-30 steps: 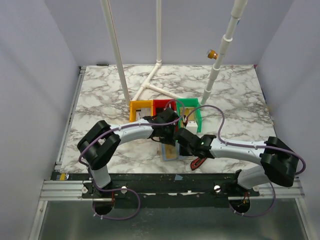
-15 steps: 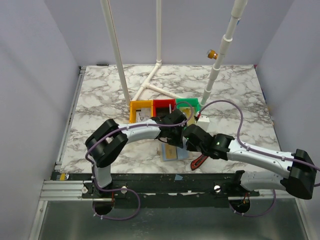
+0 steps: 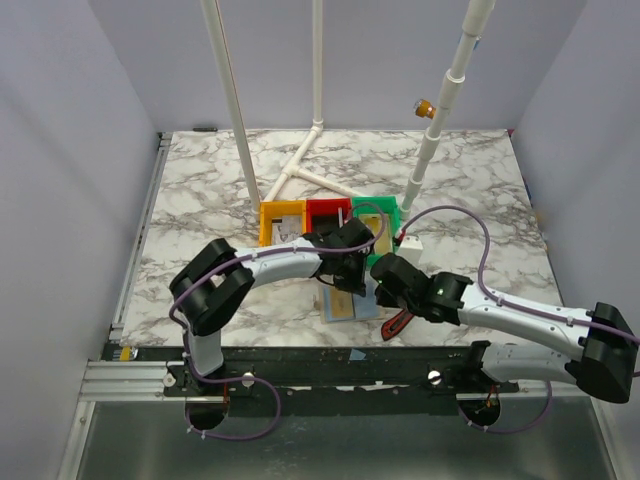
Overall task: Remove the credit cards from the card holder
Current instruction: Remove the credit card from the card holder.
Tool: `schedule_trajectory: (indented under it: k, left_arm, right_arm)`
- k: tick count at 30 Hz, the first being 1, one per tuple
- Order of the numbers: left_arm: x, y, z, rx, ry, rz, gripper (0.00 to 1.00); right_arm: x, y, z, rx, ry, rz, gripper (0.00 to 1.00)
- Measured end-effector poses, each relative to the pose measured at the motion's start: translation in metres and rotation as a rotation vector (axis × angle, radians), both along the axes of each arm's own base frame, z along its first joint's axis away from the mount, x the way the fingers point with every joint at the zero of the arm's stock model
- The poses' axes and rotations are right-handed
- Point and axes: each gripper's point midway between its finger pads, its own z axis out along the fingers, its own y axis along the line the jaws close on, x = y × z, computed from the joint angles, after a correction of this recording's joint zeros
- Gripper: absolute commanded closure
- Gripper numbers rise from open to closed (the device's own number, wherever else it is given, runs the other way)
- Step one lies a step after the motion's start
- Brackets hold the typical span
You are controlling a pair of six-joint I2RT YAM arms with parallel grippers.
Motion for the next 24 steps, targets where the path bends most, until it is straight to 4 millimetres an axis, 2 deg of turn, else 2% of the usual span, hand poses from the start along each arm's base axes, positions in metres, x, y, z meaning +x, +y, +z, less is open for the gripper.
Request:
schedule_trajectory:
  k: [2, 6, 9, 12, 16, 19, 24]
  left_arm:
    - [0.002, 0.003, 0.011, -0.009, -0.02, 0.01, 0.98]
    - [0.005, 0.015, 0.043, -0.042, -0.081, 0.039, 0.96]
    - [0.003, 0.029, 0.056, -0.049, -0.117, 0.061, 0.94]
    - [0.0, 0.049, 0.05, -0.022, -0.128, 0.089, 0.94]
    - [-0.009, 0.074, 0.029, 0.041, -0.099, 0.112, 0.95]
    - [-0.011, 0.083, 0.02, 0.07, -0.083, 0.123, 0.95]
    - [-0.013, 0.088, 0.014, 0.082, -0.076, 0.126, 0.97]
  right_arm:
    - [-0.002, 0.001, -0.007, 0.014, 0.018, 0.008, 0.91]
    - [-0.004, 0.007, -0.015, 0.065, 0.044, 0.024, 0.76]
    - [-0.003, 0.014, -0.018, 0.124, 0.069, 0.04, 0.67]
    - [0.006, 0.016, -0.02, 0.194, 0.095, 0.028, 0.6]
    - [0.012, 0.026, -0.026, 0.277, 0.14, 0.052, 0.6]
    - [0.011, 0.037, -0.033, 0.314, 0.185, 0.086, 0.63]
    - [0.006, 0.052, -0.041, 0.357, 0.233, 0.139, 0.64]
